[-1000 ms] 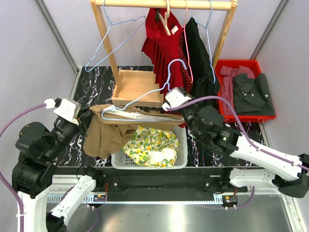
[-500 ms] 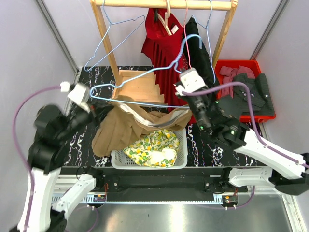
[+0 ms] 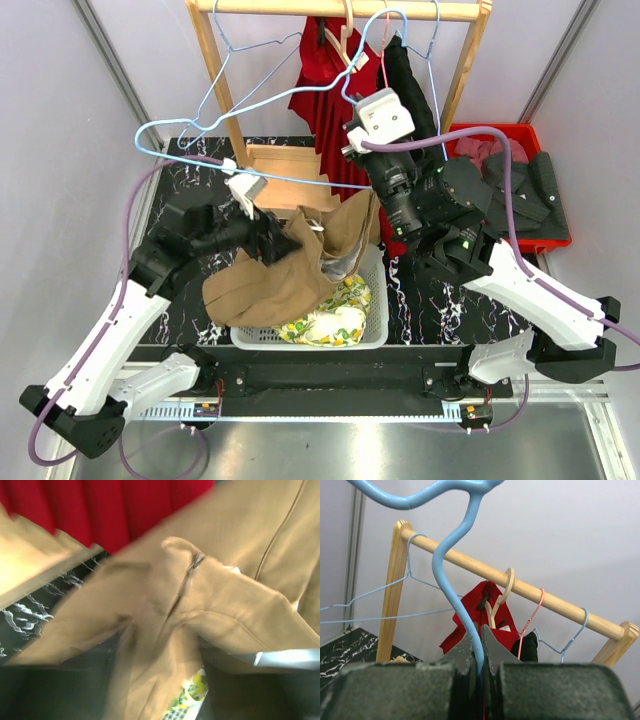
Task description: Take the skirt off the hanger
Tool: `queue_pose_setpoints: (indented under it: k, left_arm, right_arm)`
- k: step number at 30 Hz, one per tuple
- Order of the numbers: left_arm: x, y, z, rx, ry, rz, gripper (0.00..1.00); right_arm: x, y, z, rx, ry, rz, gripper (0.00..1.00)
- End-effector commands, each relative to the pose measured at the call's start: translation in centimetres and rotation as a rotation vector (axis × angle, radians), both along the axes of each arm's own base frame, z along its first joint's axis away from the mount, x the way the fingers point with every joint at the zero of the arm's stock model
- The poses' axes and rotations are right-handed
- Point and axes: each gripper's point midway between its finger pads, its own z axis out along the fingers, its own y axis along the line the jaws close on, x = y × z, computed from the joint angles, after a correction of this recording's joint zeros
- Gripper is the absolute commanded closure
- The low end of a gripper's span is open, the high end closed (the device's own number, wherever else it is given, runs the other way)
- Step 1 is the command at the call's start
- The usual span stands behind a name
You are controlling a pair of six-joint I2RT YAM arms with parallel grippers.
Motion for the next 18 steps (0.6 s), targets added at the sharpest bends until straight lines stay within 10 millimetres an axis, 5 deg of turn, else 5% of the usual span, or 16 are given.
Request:
queue_pose_setpoints:
  k: [1,6,9,12,18]
  left_arm:
    - [-1.2,-1.0,1.0,-0.018,-0.068,-0.081,0.01]
    - [-0.8,2.0,7.7,0.035,-0.345,0.007,0.01]
    - [-1.1,3.9,10.9,0.052,-0.455,0.061,0.01]
    - [-1.5,4.8,12.0,0.045,-0.486,0.084,0.01]
    - [-1.6,5.6,12.1,0.036,-0.485,0.112,0.01]
  right_arm:
    - [-1.4,-1.2,3.9,0.096,-0.059,0.044,1.0]
    - [-1.7,-1.7,3.7,0.108,-0.042,0.048,1.0]
    - [-2.2,-3.6,5.6,0.127,-0.079,0.017,1.0]
    - [-3.4,-5.0,8.7,0.185,-0.1,0.06,1.0]
    - [-4.1,-4.6,10.8,0.192,-0.063,0.133,1.0]
